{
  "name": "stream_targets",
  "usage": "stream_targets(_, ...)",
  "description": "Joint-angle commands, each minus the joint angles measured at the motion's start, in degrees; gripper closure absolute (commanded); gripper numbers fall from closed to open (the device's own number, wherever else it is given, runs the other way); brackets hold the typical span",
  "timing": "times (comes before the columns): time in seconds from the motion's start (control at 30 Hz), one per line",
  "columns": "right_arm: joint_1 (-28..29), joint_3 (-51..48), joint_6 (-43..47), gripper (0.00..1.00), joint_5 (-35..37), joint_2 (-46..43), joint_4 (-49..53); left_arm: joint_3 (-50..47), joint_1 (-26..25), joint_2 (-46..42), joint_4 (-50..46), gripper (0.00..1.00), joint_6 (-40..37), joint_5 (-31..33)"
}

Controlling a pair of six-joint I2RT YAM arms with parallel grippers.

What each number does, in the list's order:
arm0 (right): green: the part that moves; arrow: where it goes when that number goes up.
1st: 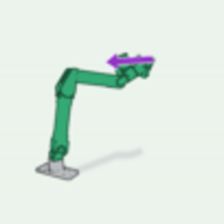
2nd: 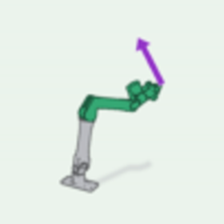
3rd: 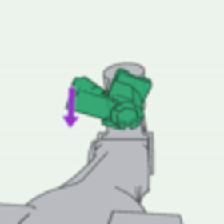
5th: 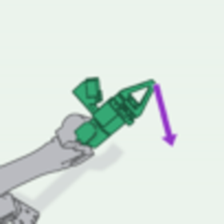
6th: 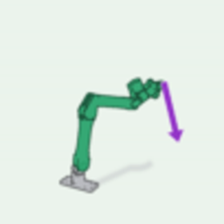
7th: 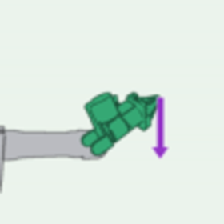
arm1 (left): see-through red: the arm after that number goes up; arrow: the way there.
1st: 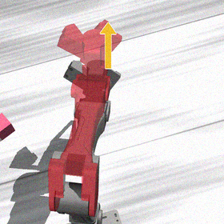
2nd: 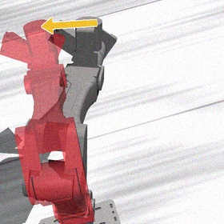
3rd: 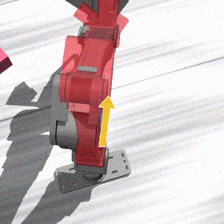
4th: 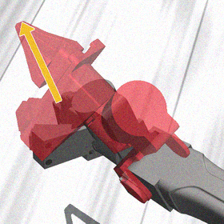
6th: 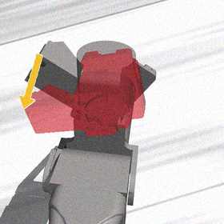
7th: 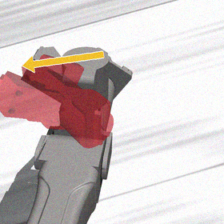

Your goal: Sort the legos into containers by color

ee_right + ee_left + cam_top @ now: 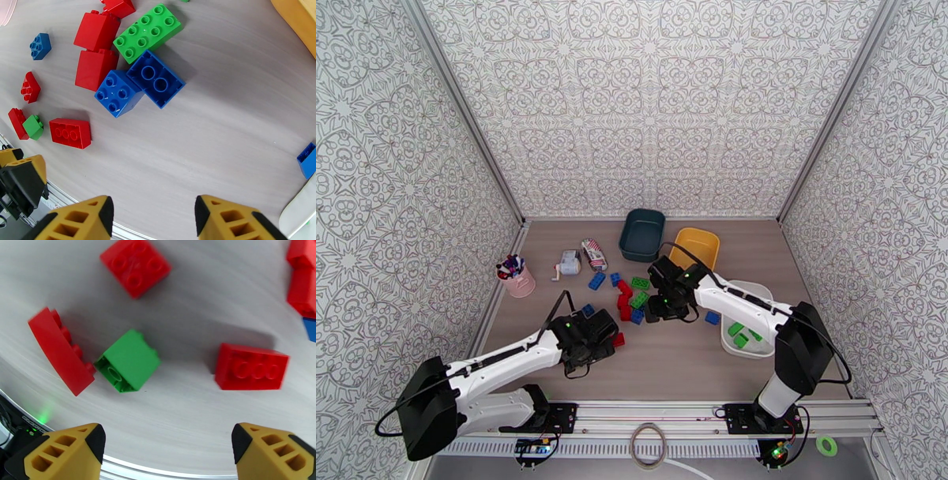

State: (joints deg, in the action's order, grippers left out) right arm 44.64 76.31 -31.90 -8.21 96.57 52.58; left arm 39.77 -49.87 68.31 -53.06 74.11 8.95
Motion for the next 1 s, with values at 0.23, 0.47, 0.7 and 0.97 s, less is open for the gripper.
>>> stream_targets(0.23, -0.01, -0.55, -0.17, 0.41, -0.07, -0.86, 0.55, -7.36, 6.03, 0.15, 7.81, 0.09, 0.73, -4.02)
stream_targets(0.47, 0.00, -0.54, -0.54, 0.42, -0.17, -0.60, 0.51, -7.95, 14.31, 1.09, 9.34, 0.10, -5.29, -5.04)
stream_targets(0.7, 0.00, -0.63, -0.99, 0.42, 0.10, -0.51, 0.38, -6.11, 20.71, 5.20, 11.65, 0.12, -11.52, -7.09)
stream_targets(0.97, -0.07, -0.33, -1.15, 0.43, 0.70, -0.44, 0.25, -5.23, 17.07, 6.40, 11.27, 0.19, -9.02, -7.59)
